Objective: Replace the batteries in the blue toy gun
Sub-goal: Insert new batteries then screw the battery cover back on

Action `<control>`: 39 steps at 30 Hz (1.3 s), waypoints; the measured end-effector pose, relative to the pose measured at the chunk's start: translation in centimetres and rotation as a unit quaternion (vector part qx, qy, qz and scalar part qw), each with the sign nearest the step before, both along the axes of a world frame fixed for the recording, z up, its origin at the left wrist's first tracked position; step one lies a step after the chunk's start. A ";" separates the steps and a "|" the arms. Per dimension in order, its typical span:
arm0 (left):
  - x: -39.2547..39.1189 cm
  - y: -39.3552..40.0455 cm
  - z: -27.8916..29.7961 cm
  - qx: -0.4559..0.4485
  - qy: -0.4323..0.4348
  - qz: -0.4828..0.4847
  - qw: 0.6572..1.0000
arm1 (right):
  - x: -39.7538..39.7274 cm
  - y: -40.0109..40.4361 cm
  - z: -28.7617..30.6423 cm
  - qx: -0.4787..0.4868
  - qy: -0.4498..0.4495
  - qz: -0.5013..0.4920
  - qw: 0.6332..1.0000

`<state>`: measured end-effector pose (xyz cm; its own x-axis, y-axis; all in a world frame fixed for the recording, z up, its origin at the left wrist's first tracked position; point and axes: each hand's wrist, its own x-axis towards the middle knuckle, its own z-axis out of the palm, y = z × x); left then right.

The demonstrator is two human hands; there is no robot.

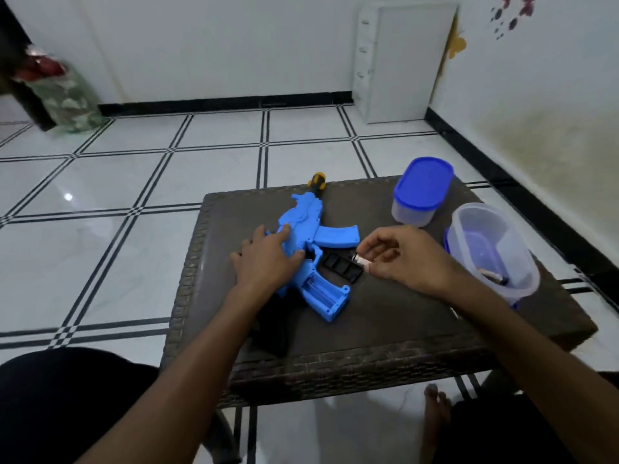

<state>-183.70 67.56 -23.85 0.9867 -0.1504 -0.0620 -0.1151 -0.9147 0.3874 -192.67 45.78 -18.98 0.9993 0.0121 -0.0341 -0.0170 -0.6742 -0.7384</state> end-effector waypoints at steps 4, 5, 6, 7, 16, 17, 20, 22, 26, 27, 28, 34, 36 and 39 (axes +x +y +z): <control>0.2 0.7 -0.3 -0.021 -0.005 0.001 1.000 | 0.1 2.3 -1.1 -0.056 -0.003 0.034 0.998; 0.3 0.8 -0.4 -0.027 -0.006 0.002 1.000 | 0.1 2.7 -1.2 -0.061 -0.004 0.039 0.997; 0.3 0.9 -0.3 -0.032 -0.005 0.004 0.999 | 0.1 3.0 -1.2 -0.066 -0.006 0.042 0.997; 0.4 1.0 -0.2 -0.039 -0.004 0.008 0.999 | 0.1 3.3 -1.2 -0.074 -0.009 0.045 0.996; 0.2 1.1 -0.2 -0.051 -0.017 0.018 0.998 | -0.9 4.4 -1.3 -0.148 -0.066 0.086 0.983; 0.2 1.1 -0.2 -0.055 -0.019 0.018 0.998 | -1.0 4.6 -1.6 -0.161 -0.069 0.090 0.980; 0.2 1.1 -0.3 -0.056 -0.022 0.019 0.998 | -0.8 5.3 -2.3 -0.186 -0.068 0.087 0.976; 0.1 1.1 -0.1 -0.054 -0.022 0.021 0.998 | -0.5 5.5 -2.6 -0.169 -0.056 0.081 0.981; -0.1 1.2 0.0 -0.053 -0.026 0.017 0.998 | -0.2 5.5 -2.8 -0.129 -0.035 0.066 0.989; -0.1 1.2 0.0 -0.050 -0.027 0.017 0.998 | -0.1 5.4 -2.7 -0.116 -0.025 0.063 0.991; -0.1 1.2 0.0 -0.048 -0.027 0.017 0.998 | 0.0 5.3 -2.5 -0.109 -0.014 0.063 0.992; -0.1 1.0 0.1 -0.038 -0.024 0.017 0.999 | 0.8 5.1 -2.1 -0.104 0.047 0.064 0.991; 0.0 1.0 0.1 -0.037 -0.025 0.015 0.999 | 0.9 5.4 -2.3 -0.100 0.060 0.048 0.992; 0.0 1.0 0.0 -0.032 -0.027 0.014 0.999 | 1.4 5.6 -2.5 -0.059 0.090 0.021 0.994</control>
